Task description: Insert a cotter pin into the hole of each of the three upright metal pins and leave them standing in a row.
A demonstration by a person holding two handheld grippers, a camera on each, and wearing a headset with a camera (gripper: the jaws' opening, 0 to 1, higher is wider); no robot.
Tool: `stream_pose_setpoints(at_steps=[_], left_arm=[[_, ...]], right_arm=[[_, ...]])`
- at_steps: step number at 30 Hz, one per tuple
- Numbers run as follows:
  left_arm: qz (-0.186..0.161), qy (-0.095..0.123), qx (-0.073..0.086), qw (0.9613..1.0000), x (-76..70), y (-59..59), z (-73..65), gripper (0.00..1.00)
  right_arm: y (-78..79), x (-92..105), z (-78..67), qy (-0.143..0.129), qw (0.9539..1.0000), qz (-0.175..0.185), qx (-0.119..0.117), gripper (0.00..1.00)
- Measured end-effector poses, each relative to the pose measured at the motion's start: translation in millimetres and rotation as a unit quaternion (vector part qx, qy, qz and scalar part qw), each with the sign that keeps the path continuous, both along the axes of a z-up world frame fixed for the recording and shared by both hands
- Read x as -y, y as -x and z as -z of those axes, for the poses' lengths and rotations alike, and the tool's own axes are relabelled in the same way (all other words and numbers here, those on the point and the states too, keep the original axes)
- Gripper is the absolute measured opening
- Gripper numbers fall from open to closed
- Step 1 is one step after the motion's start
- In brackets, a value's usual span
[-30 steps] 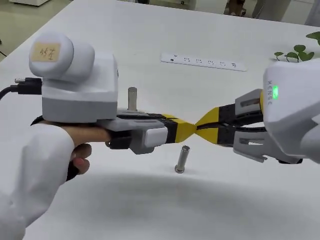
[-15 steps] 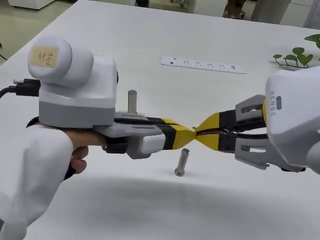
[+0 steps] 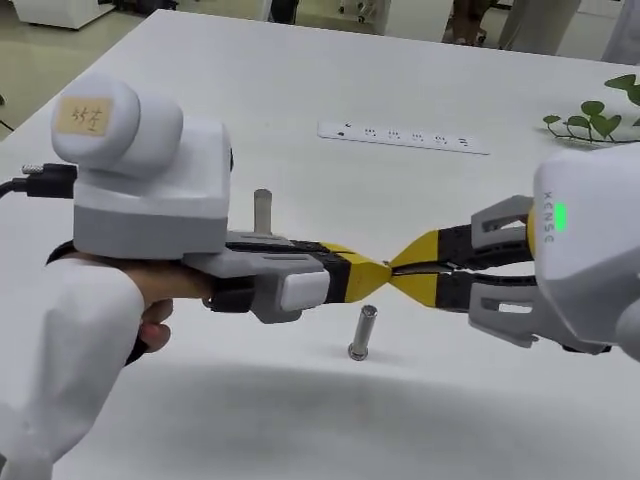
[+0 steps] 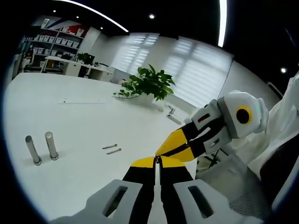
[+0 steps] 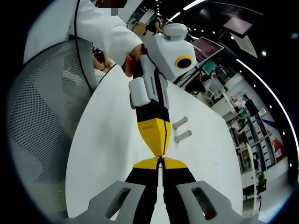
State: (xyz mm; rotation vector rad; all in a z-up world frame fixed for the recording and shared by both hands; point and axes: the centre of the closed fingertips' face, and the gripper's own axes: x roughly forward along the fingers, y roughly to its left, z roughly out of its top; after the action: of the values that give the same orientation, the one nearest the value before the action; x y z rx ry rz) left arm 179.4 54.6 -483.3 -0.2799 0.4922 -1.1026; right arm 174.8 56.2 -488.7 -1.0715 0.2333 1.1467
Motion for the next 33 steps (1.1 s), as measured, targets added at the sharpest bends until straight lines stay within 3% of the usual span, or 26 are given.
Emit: stream_pose_setpoints(at_steps=[2,6,10,13,15,17,18,20,22,26,27,28,29,32,33], left_arm=[[0.001,0.0,0.003,1.0,0.2,0.5,-0.4,0.0],[0.001,0.001,0.016,0.9999,-0.5,0.3,-4.1,0.0],[0.008,-0.017,0.031,0.9993,-4.3,1.3,-1.7,0.0],[0.016,-0.015,0.044,0.9988,-4.7,4.4,-6.9,0.0],[0.022,-0.02,0.061,0.9977,-5.5,5.1,-10.3,0.0],[0.028,-0.023,0.075,0.9966,-6.1,5.9,-13.4,0.0],[0.029,-0.025,0.079,0.9961,-6.5,5.8,-13.9,0.0],[0.037,-0.033,0.097,0.9941,-6.9,8.6,-16.1,0.0],[0.042,-0.031,0.097,0.9939,-7.2,10.2,-17.2,0.0],[0.051,-0.032,0.106,0.9925,-10.4,12.4,-17.7,0.0],[0.054,-0.031,0.111,0.9918,-10.3,14.8,-18.8,0.0],[0.057,-0.032,0.115,0.9913,-10.0,16.1,-19.4,0.0],[0.063,-0.031,0.121,0.9902,-10.0,18.4,-20.6,0.0],[0.073,-0.027,0.136,0.9876,-10.4,22.3,-24.7,0.0],[0.08,-0.022,0.141,0.9865,-10.2,24.5,-26.9,0.0]], right_arm=[[0.4,0.6,2.2,0.006,1.0,-0.001,0.0,0.0],[0.9,0.2,4.6,0.001,1.0,0.0,0.0,0.1],[-0.3,3.6,6.4,-0.003,0.9999,0.012,-0.009,0.14],[-2.3,8.0,7.2,-0.017,0.999,0.027,-0.033,0.18],[-2.0,12.1,10.8,-0.017,0.9981,0.03,-0.052,0.21],[-3.9,14.3,11.0,-0.026,0.9974,0.038,-0.056,0.22],[-2.2,15.0,12.9,-0.036,0.9956,0.044,-0.074,0.22],[1.7,15.3,13.7,-0.059,0.9909,0.056,-0.107,0.23],[5.1,13.9,12.5,-0.085,0.9845,0.061,-0.141,0.23],[9.5,12.3,8.6,-0.113,0.9766,0.054,-0.175,0.24],[13.2,11.8,8.2,-0.12,0.9725,0.055,-0.192,0.22],[16.7,10.8,7.5,-0.132,0.9647,0.058,-0.22,0.22],[18.0,10.0,5.8,-0.141,0.961,0.058,-0.231,0.21],[22.7,4.1,-1.4,-0.175,0.944,0.055,-0.275,0.18],[24.3,1.8,-3.4,-0.182,0.9405,0.053,-0.282,0.17]])
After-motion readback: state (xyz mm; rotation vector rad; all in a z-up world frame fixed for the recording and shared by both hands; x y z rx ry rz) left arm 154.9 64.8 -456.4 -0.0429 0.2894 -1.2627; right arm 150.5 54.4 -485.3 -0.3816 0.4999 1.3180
